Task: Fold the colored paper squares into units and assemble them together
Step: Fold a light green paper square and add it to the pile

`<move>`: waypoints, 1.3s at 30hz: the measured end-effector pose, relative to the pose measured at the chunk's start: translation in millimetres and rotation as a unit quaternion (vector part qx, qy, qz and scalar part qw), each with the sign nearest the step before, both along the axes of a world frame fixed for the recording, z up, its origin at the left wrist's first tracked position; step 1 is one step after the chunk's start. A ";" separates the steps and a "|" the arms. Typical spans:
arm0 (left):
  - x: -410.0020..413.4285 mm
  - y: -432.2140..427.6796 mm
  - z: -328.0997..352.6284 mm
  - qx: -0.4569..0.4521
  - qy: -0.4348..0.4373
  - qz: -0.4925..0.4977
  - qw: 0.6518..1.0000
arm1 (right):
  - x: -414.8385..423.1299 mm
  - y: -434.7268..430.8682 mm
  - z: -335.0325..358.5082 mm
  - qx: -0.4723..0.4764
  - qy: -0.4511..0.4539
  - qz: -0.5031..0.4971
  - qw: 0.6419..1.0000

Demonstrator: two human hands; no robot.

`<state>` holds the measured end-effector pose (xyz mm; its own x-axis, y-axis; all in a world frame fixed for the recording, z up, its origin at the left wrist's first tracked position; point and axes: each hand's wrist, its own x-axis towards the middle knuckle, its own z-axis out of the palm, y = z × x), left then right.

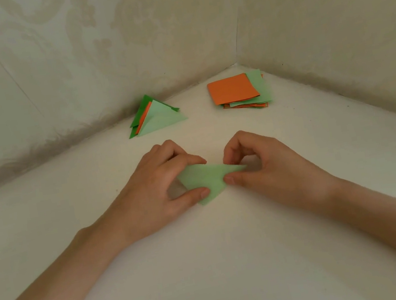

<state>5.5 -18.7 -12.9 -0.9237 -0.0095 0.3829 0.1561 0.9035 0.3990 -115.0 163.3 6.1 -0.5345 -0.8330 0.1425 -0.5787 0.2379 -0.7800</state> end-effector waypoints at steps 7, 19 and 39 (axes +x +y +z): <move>0.9 20.3 10.4 0.200 0.028 0.026 0.979 | 3.1 -0.3 7.7 -0.084 -0.106 -0.006 0.991; 6.1 15.3 18.4 0.387 -0.032 -0.029 0.921 | -6.2 3.4 11.4 -0.156 -0.256 -0.062 0.952; 4.4 26.6 15.5 0.390 -0.022 -0.036 0.920 | 13.0 5.3 17.7 -0.136 -0.204 0.046 0.968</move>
